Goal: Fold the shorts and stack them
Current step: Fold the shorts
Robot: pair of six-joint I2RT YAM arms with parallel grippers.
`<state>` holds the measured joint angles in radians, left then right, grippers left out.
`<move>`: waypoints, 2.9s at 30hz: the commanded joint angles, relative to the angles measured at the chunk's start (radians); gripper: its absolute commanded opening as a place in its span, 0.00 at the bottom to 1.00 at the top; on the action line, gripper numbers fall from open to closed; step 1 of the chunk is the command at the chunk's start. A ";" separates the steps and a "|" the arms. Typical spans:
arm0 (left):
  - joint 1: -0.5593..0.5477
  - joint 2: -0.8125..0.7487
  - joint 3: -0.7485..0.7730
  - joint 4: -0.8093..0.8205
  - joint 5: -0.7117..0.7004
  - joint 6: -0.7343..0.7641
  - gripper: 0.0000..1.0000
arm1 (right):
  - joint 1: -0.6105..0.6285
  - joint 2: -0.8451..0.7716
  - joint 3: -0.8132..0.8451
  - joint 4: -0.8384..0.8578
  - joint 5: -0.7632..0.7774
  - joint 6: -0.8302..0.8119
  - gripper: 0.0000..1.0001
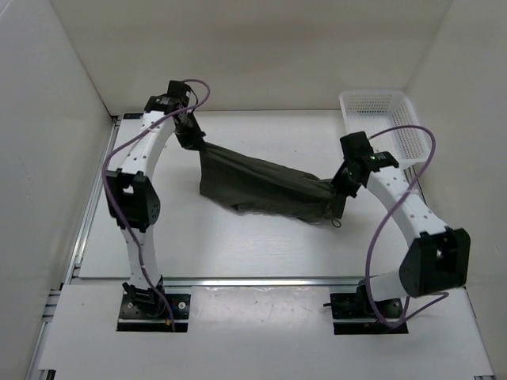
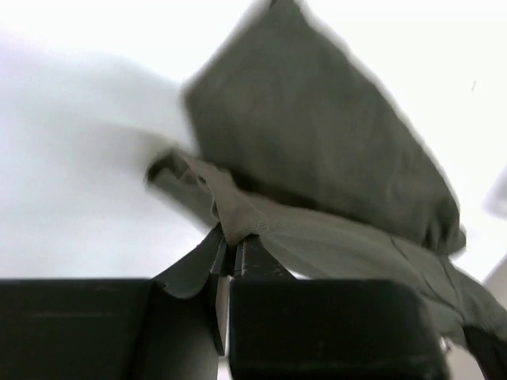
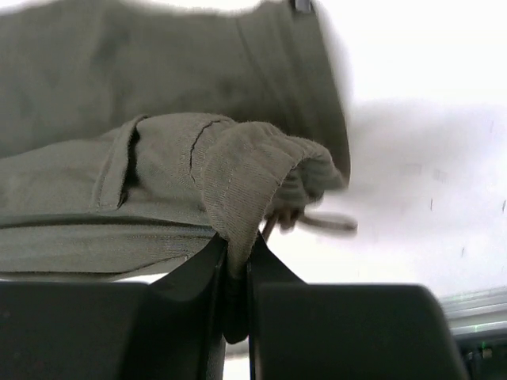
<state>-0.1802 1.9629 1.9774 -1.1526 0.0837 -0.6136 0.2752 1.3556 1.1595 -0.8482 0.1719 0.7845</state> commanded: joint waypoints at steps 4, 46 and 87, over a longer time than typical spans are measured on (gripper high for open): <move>-0.004 0.284 0.430 -0.029 -0.096 0.069 0.10 | -0.070 0.172 0.164 0.040 0.157 -0.079 0.13; -0.064 0.222 -0.081 0.139 0.006 0.061 0.10 | -0.165 0.290 -0.071 0.387 -0.259 -0.050 0.00; -0.070 -0.139 -0.518 0.178 -0.001 0.051 0.19 | -0.096 0.047 -0.216 0.227 -0.054 -0.131 0.23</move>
<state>-0.2394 1.8755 1.5101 -1.0130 0.0921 -0.5529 0.1799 1.4437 0.9508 -0.5854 0.0849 0.6716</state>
